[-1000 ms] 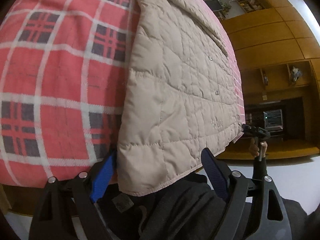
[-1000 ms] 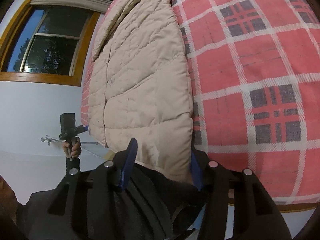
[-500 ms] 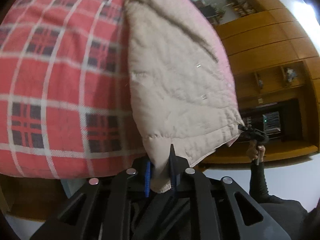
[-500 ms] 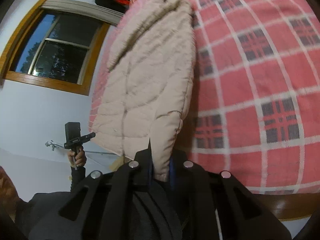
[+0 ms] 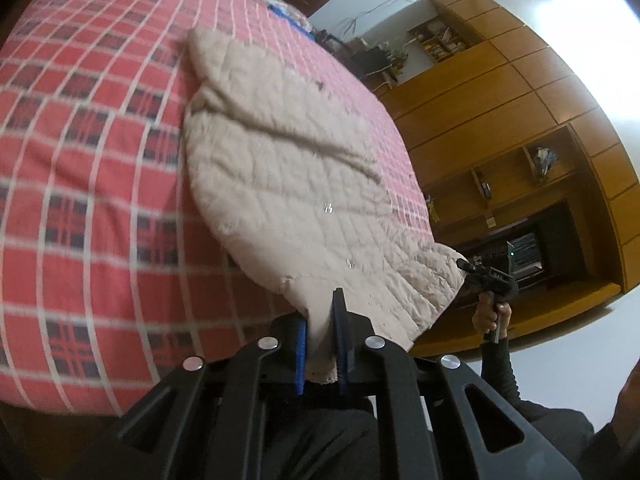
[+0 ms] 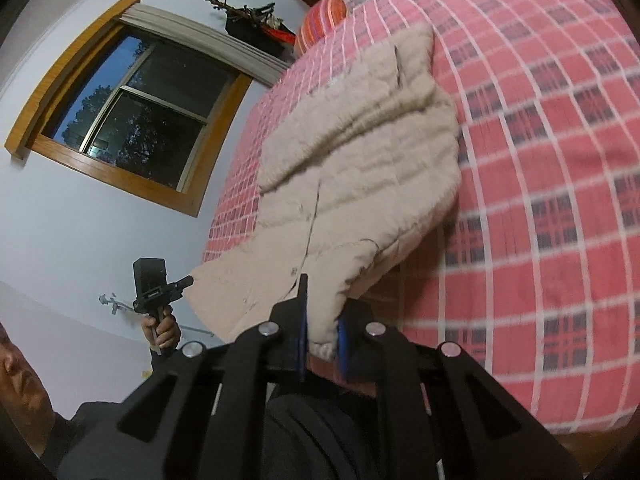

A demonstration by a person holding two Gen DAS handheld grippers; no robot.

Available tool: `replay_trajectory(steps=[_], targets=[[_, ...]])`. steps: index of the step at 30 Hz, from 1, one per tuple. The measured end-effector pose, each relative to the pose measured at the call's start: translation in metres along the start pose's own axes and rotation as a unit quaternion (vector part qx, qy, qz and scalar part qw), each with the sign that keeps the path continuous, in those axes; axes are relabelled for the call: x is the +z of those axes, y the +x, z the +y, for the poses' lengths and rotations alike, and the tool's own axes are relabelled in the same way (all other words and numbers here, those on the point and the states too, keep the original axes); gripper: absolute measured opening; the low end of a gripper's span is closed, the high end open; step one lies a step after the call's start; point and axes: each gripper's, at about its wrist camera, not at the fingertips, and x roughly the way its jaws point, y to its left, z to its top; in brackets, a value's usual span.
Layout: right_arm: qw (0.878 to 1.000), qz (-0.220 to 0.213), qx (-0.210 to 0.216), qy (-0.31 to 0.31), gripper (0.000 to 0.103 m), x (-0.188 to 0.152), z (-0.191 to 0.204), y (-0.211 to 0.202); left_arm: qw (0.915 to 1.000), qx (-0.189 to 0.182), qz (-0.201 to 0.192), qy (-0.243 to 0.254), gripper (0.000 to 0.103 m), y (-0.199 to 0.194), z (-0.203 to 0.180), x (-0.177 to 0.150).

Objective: Fold large clothes
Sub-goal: 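Grasp the hem with both grippers and fold it up toward the collar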

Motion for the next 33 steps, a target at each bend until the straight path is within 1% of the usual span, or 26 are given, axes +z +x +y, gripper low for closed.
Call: replay_trajectory(steps=[5, 9, 16, 19, 24, 26, 30, 32, 33], targets=[[1.0, -0.014, -0.008, -0.006, 0.01, 0.03, 0.006, 0.003, 0.9999, 0.002, -0.013, -0.009, 0.011, 0.0, 0.005, 0.037], [1.0, -0.021, -0.015, -0.006, 0.01, 0.052, 0.006, 0.008, 0.9998, 0.005, -0.015, -0.014, 0.011, 0.003, 0.01, 0.066], [0.999, -0.021, -0.042, 0.001, 0.01, 0.12, -0.001, 0.038, 0.9992, 0.005, -0.015, -0.038, 0.011, 0.015, 0.026, 0.122], [0.998, -0.015, -0.061, 0.006, 0.01, 0.147, -0.009, 0.056, 0.9983, 0.01, -0.008, -0.056, 0.011, 0.03, 0.041, 0.149], [0.995, -0.004, -0.09, 0.039, 0.01, 0.194, -0.044, 0.093, 0.996, 0.03, 0.005, -0.084, 0.011, 0.059, 0.068, 0.197], [0.994, 0.0, -0.096, 0.053, 0.01, 0.209, -0.059, 0.107, 0.9947, 0.039, 0.012, -0.094, 0.011, 0.072, 0.08, 0.217], [0.991, 0.008, -0.109, 0.077, 0.014, 0.233, -0.086, 0.129, 0.992, 0.05, 0.03, -0.112, 0.014, 0.096, 0.101, 0.244], [0.99, 0.011, -0.107, 0.092, 0.021, 0.244, -0.099, 0.136, 0.9897, 0.052, 0.041, -0.127, 0.019, 0.109, 0.115, 0.255], [0.99, 0.012, -0.1, 0.102, 0.025, 0.248, -0.104, 0.138, 0.9888, 0.048, 0.045, -0.133, 0.023, 0.113, 0.119, 0.258]])
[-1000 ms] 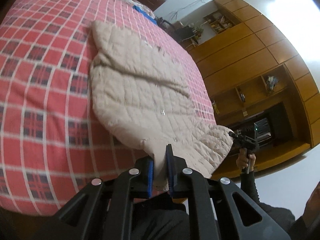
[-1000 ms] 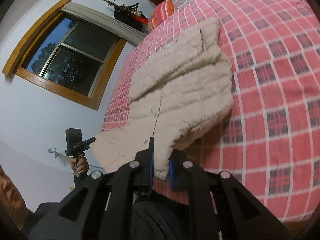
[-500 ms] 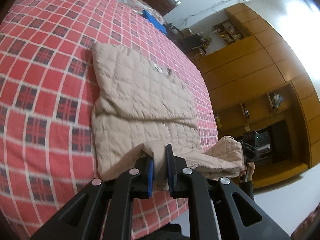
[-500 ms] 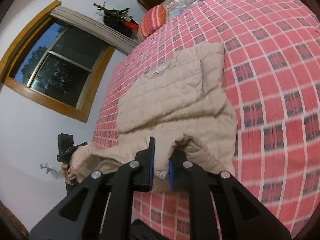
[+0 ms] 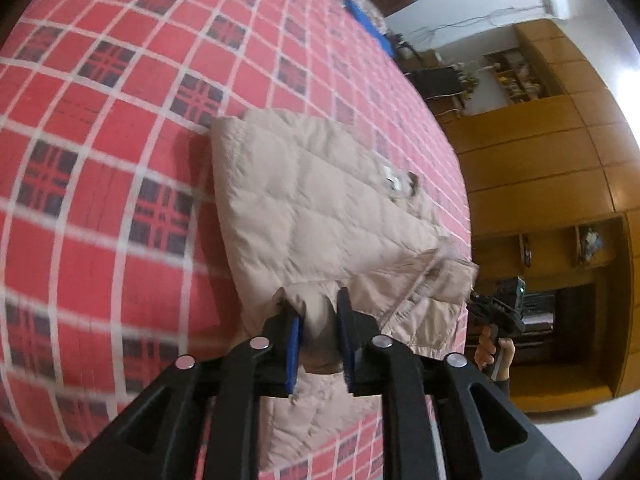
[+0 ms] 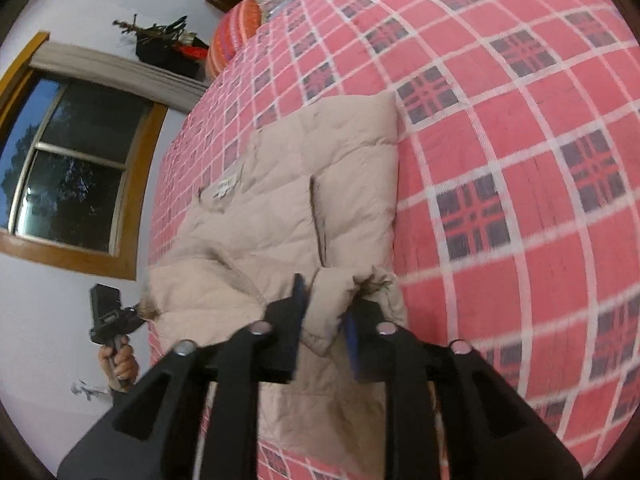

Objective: Fold large clothes
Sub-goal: 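Grasp the hem with both grippers and fold it up toward the collar, then pinch the folded jacket edge with both grippers and lift it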

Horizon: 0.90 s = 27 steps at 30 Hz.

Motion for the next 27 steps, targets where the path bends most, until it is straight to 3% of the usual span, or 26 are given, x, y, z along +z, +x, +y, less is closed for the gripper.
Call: replay_trajectory(steps=[2, 4, 5, 7, 10, 13, 18, 22, 26, 27], targets=[[1.0, 0.008, 0.013, 0.012, 0.034, 0.005, -0.001, 0.001, 0.9998, -0.013, 0.007, -0.013, 0.028, 0.004, 0.004, 0.009], [1.0, -0.004, 0.027, 0.007, 0.067, 0.007, 0.006, -0.01, 0.9991, -0.039, 0.007, -0.014, 0.044, 0.0, 0.001, 0.01], [0.999, -0.011, 0.033, 0.0, 0.071, 0.007, 0.01, -0.016, 0.9988, -0.049, 0.005, -0.005, 0.051, -0.005, -0.003, 0.009], [0.999, -0.019, 0.047, -0.017, 0.071, 0.007, 0.021, -0.03, 0.9989, -0.04, -0.013, 0.019, 0.071, -0.015, -0.012, 0.007], [0.998, -0.041, 0.041, -0.038, 0.071, 0.006, 0.03, -0.049, 0.9981, -0.03, -0.035, 0.039, 0.072, -0.03, -0.022, 0.001], [0.996, -0.062, 0.014, -0.055, 0.071, 0.003, 0.032, -0.06, 0.9936, 0.03, -0.063, 0.089, 0.075, -0.034, -0.035, -0.009], [0.995, -0.055, -0.033, -0.07, 0.069, -0.005, 0.018, -0.036, 0.9835, 0.115, -0.066, 0.124, 0.076, -0.012, -0.032, -0.016], [0.995, -0.049, -0.056, -0.068, 0.068, -0.008, 0.003, -0.012, 0.981, 0.138, -0.05, 0.127, 0.076, 0.009, -0.025, -0.016], [0.994, -0.044, -0.06, -0.079, 0.065, -0.01, 0.001, -0.001, 0.9776, 0.146, -0.061, 0.138, 0.074, 0.017, -0.031, -0.016], [0.994, -0.042, -0.06, -0.083, 0.058, -0.01, 0.001, 0.0, 0.9757, 0.152, -0.067, 0.143, 0.063, 0.017, -0.033, -0.017]])
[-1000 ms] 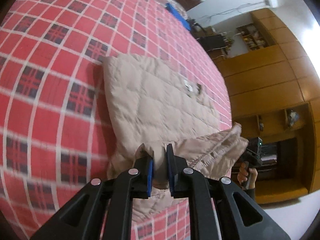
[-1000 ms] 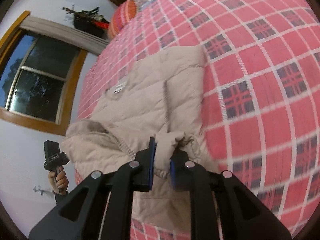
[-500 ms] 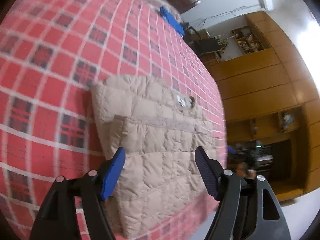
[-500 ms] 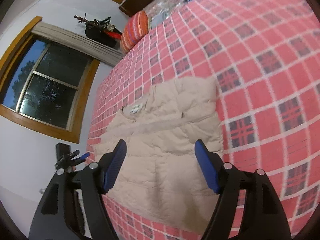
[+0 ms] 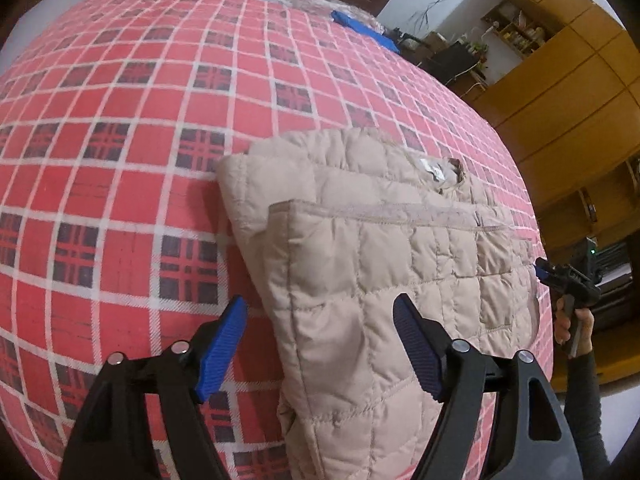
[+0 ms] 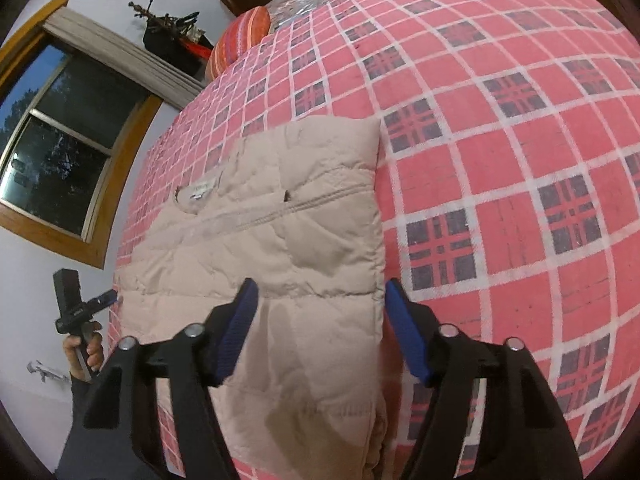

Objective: Fold large clothes
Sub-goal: 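Pinch the folded jacket edge with both grippers and lift it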

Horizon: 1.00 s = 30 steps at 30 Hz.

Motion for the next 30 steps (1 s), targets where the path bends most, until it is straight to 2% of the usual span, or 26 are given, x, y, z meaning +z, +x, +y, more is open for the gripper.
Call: replay_trajectory(steps=[1, 2, 3, 4, 7, 11, 19, 24, 30], targets=[[1.0, 0.002, -0.002, -0.005, 0.048, 0.0, 0.003, 0.002, 1.0, 0.003, 0.002, 0.003, 0.036, -0.001, -0.003, -0.001], [1.0, -0.001, -0.005, -0.01, 0.041, 0.0, 0.005, 0.003, 0.9999, 0.016, 0.003, 0.006, 0.027, 0.0, -0.005, -0.001], [1.0, -0.003, -0.006, -0.015, 0.032, -0.001, 0.007, 0.002, 0.9997, 0.022, -0.004, 0.011, 0.027, -0.002, -0.007, -0.002], [1.0, -0.007, -0.008, -0.019, 0.027, -0.001, 0.008, -0.001, 0.9994, 0.029, -0.009, 0.017, 0.022, -0.004, -0.009, -0.003], [0.999, -0.023, -0.01, -0.033, 0.017, -0.005, 0.015, -0.01, 0.9978, 0.045, -0.03, 0.038, 0.015, -0.013, -0.019, -0.008], [0.998, -0.04, -0.014, -0.051, 0.013, -0.011, 0.029, -0.027, 0.9953, 0.051, -0.063, 0.053, 0.012, -0.032, -0.031, -0.014], [0.992, -0.084, -0.02, -0.092, 0.01, -0.008, 0.066, -0.064, 0.9896, 0.036, -0.118, 0.075, 0.009, -0.075, -0.056, -0.009], [0.986, -0.123, -0.026, -0.111, 0.01, 0.02, 0.089, -0.079, 0.9854, 0.031, -0.145, 0.083, 0.009, -0.095, -0.068, 0.024], [0.982, -0.147, -0.034, -0.113, 0.01, 0.072, 0.097, -0.077, 0.9839, 0.033, -0.162, 0.068, 0.009, -0.098, -0.066, 0.085]])
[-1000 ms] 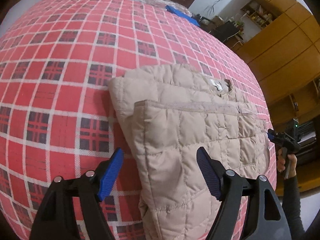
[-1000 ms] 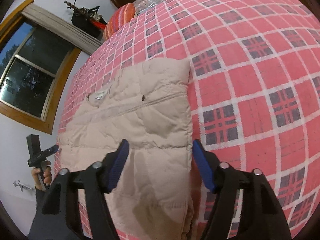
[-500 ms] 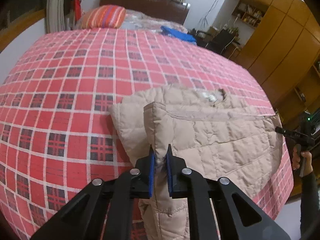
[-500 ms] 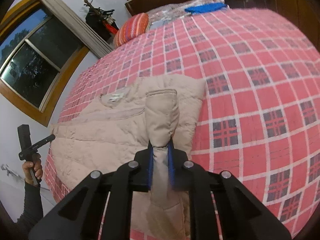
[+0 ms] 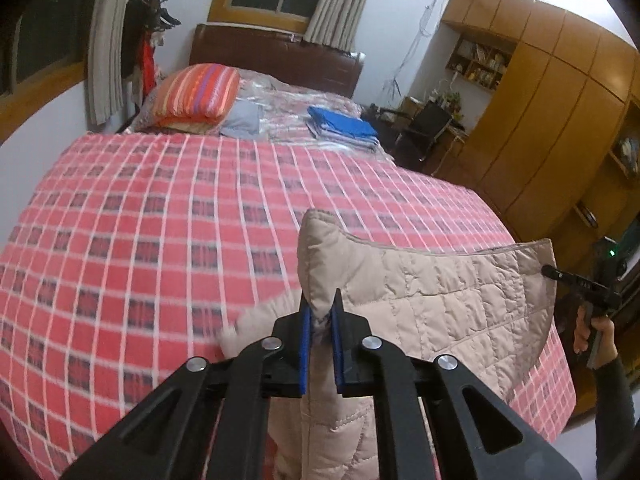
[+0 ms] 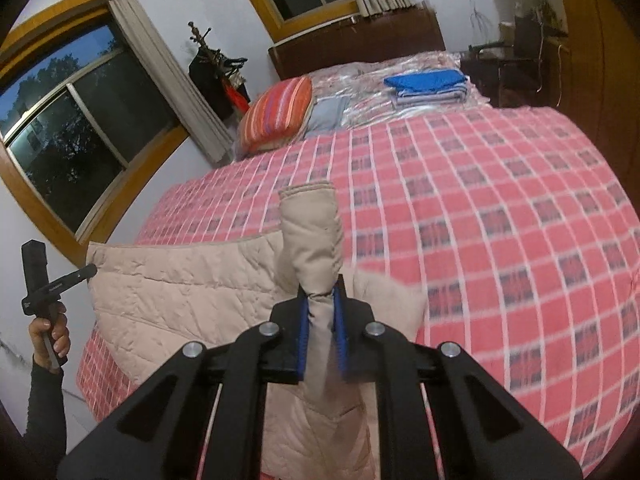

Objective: Fold large clothes
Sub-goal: 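Pinch the folded jacket edge with both grippers and lift it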

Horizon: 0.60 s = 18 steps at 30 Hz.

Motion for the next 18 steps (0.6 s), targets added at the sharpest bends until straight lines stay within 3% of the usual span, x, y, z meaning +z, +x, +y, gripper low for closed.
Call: replay_trajectory(steps=[4, 8, 18], targets=[[1.0, -0.001, -0.004, 0.01, 0.01, 0.032, -0.013, 0.028, 0.9996, 0.008, 0.01, -0.026, 0.009, 0.033, 0.021, 0.026], [1.0, 0.016, -0.01, 0.017, 0.01, 0.051, -0.024, 0.071, 0.9981, 0.02, 0.033, -0.049, 0.009, 0.075, 0.043, 0.031], [0.994, 0.083, -0.024, 0.07, 0.01, 0.037, -0.069, 0.162, 0.9854, 0.019, 0.115, -0.125, 0.009, 0.175, 0.104, 0.005]])
